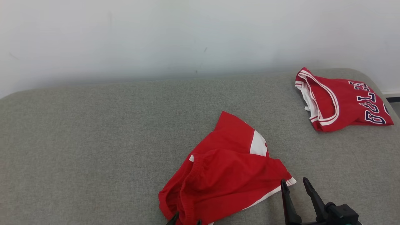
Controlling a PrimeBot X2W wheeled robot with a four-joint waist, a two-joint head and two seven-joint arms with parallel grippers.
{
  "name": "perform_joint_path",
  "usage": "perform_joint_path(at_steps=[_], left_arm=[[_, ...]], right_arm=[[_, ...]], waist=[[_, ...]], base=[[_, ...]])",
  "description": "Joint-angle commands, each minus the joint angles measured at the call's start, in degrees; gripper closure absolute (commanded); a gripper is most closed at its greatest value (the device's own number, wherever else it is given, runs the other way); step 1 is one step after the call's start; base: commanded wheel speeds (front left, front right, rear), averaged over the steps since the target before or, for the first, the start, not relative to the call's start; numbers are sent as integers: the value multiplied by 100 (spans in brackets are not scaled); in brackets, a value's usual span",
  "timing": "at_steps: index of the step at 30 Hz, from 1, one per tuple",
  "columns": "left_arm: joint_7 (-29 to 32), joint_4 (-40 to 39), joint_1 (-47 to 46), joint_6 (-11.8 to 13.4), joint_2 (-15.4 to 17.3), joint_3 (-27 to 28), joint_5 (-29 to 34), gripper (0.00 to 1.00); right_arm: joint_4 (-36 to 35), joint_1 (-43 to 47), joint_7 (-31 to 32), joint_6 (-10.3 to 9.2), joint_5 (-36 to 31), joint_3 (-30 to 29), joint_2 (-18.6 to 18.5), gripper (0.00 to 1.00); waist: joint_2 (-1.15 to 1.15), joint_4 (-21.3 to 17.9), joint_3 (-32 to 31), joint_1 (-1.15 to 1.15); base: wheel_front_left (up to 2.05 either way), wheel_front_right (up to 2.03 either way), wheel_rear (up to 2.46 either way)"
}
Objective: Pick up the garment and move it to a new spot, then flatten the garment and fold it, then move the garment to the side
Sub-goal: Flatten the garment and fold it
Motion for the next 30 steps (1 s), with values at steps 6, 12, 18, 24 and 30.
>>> perform_joint_path(at_steps=[6, 12, 18, 24, 30], left_arm=[[-15, 555, -387, -29, 8, -333, -204, 27], [-15, 408, -620, -31, 74, -197, -506, 100], [-15, -88, -589, -32, 367, 9, -773, 100], [-15, -558, -231, -31, 730, 255, -941, 100], [44, -273, 92, -25, 859, 261, -1306, 100]], right_arm=[[9, -99, -28, -18, 57, 14, 14, 0], [-1, -47, -28, -18, 110, -27, 14, 0], [66, 31, -28, -18, 138, 17, 14, 0], [126, 4, -28, -18, 156, 34, 13, 0], [234, -51, -27, -18, 151, 65, 14, 0]], waist=[[0, -137, 84, 0], [0, -75, 89, 0], [0, 112, 37, 0], [0, 224, 17, 0], [0, 209, 51, 0]], base=[[0, 0, 0], [0, 0, 0], [0, 0, 0], [0, 0, 0], [0, 0, 0]])
